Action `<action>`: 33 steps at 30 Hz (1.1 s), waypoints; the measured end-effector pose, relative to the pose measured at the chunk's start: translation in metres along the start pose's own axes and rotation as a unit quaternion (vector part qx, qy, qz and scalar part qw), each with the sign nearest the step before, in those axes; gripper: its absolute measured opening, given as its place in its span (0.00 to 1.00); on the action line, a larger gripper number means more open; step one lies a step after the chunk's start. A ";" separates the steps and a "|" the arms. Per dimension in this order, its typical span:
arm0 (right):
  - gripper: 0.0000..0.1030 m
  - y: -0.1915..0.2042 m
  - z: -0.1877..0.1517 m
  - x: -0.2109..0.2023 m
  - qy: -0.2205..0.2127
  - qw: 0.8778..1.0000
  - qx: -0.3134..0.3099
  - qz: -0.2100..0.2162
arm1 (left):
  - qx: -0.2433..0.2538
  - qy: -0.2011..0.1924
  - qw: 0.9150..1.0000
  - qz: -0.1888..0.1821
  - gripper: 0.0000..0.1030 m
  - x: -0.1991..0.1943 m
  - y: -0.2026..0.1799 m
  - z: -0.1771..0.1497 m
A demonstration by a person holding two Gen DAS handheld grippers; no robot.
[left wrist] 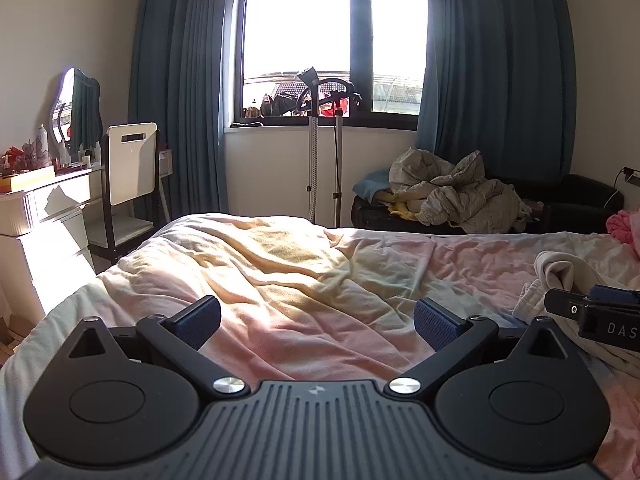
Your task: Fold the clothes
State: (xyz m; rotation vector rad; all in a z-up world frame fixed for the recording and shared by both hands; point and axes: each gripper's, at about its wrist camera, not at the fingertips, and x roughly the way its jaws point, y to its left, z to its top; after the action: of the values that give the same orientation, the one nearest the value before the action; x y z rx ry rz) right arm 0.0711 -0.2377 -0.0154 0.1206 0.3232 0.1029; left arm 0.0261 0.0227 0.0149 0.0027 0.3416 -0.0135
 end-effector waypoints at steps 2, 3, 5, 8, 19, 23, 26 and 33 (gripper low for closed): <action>0.73 -0.002 0.001 0.000 -0.001 1.000 0.001 -0.003 | -0.003 0.001 1.000 0.001 1.00 0.000 0.001 0.000; 0.73 -0.001 0.000 0.000 0.001 1.000 -0.001 -0.004 | -0.002 0.000 1.000 0.003 1.00 0.001 0.001 0.000; 0.77 0.000 -0.001 0.002 0.004 1.000 -0.004 -0.008 | 0.001 -0.002 1.000 0.007 1.00 0.001 0.000 0.000; 0.84 0.001 -0.002 0.003 0.001 1.000 -0.004 -0.012 | 0.006 -0.012 1.000 0.016 1.00 -0.001 0.000 0.001; 1.00 0.001 -0.003 0.004 -0.006 1.000 -0.002 -0.017 | 0.004 -0.004 1.000 0.013 1.00 0.004 0.001 0.001; 1.00 0.003 -0.003 0.005 -0.005 1.000 -0.011 -0.020 | 0.000 -0.003 1.000 0.017 1.00 0.004 0.003 0.001; 1.00 0.005 -0.003 0.005 -0.004 1.000 -0.015 -0.016 | -0.004 0.006 1.000 0.028 1.00 0.007 0.002 0.001; 1.00 0.004 -0.002 0.004 -0.004 1.000 -0.013 -0.018 | -0.007 -0.006 0.999 0.034 1.00 0.005 0.001 -0.002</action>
State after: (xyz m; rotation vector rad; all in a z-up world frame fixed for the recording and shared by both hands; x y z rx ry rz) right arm 0.0740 -0.2333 -0.0183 0.0896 0.3149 0.0716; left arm 0.0301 0.0239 0.0111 0.0003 0.3294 0.0565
